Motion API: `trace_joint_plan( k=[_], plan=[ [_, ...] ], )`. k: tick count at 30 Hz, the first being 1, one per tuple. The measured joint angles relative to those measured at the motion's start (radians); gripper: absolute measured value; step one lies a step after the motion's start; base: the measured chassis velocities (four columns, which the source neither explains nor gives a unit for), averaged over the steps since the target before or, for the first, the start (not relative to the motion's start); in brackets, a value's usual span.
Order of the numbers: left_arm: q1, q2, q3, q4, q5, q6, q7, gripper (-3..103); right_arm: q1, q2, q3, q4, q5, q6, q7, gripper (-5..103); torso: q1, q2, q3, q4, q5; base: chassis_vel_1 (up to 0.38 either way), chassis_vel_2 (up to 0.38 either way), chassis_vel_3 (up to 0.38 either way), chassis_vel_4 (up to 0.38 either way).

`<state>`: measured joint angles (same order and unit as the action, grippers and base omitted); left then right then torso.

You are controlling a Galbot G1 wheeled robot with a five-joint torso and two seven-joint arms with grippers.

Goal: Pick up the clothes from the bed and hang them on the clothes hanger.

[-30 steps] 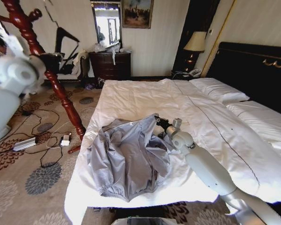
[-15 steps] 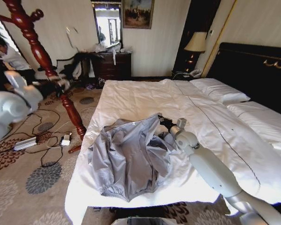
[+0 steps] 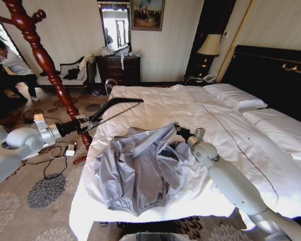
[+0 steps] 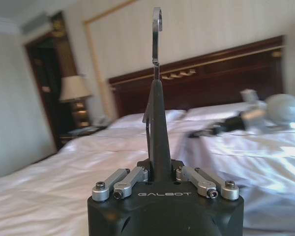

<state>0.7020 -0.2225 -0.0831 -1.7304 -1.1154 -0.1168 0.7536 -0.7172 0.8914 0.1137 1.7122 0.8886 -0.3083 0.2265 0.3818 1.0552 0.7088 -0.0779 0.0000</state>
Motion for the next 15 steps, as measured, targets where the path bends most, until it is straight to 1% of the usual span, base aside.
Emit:
trace_joint_plan(
  k=[1, 2, 5, 6, 9, 15],
  plan=[
    [0.017, 0.008, -0.003, -0.014, -0.001, -0.004, 0.017, 18, 0.003, 0.000, -0.002, -0.005, 0.000, 0.000, -0.001, 0, 0.000, 0.000, 0.000, 0.0002, 0.0002, 0.000, 0.000, 0.000, 0.000],
    [0.017, 0.008, -0.003, -0.014, -0.001, -0.004, 0.017, 18, 0.003, 0.000, -0.002, -0.005, 0.000, 0.000, -0.001, 0, 0.000, 0.000, 0.000, 0.0002, 0.0002, 0.000, 0.000, 0.000, 0.000],
    [0.067, 0.034, -0.006, -0.052, 0.007, -0.011, 0.039, 18, 0.015, 0.006, -0.010, -0.020, -0.006, 0.000, -0.003, 0, 0.000, 0.000, 0.000, -0.0002, 0.0001, 0.000, 0.000, 0.000, 0.000],
    [0.067, 0.034, -0.006, -0.052, 0.007, -0.011, 0.039, 18, 0.015, 0.006, -0.010, -0.020, -0.006, 0.000, -0.003, 0, 0.000, 0.000, 0.000, -0.0002, 0.0001, 0.000, 0.000, 0.000, 0.000],
    [0.107, 0.064, -0.002, -0.081, 0.023, -0.010, 0.035, 18, 0.027, 0.013, -0.019, -0.032, -0.026, 0.003, -0.008, 0, 0.000, 0.000, 0.000, 0.0002, 0.0003, 0.000, 0.000, 0.000, 0.000],
    [0.157, 0.071, 0.002, -0.062, 0.053, -0.006, 0.037, 18, 0.033, 0.015, -0.021, -0.030, -0.035, 0.005, -0.006, 0, 0.000, 0.000, 0.000, 0.0001, -0.0002, 0.000, 0.000, 0.000, 0.000]
  ],
)
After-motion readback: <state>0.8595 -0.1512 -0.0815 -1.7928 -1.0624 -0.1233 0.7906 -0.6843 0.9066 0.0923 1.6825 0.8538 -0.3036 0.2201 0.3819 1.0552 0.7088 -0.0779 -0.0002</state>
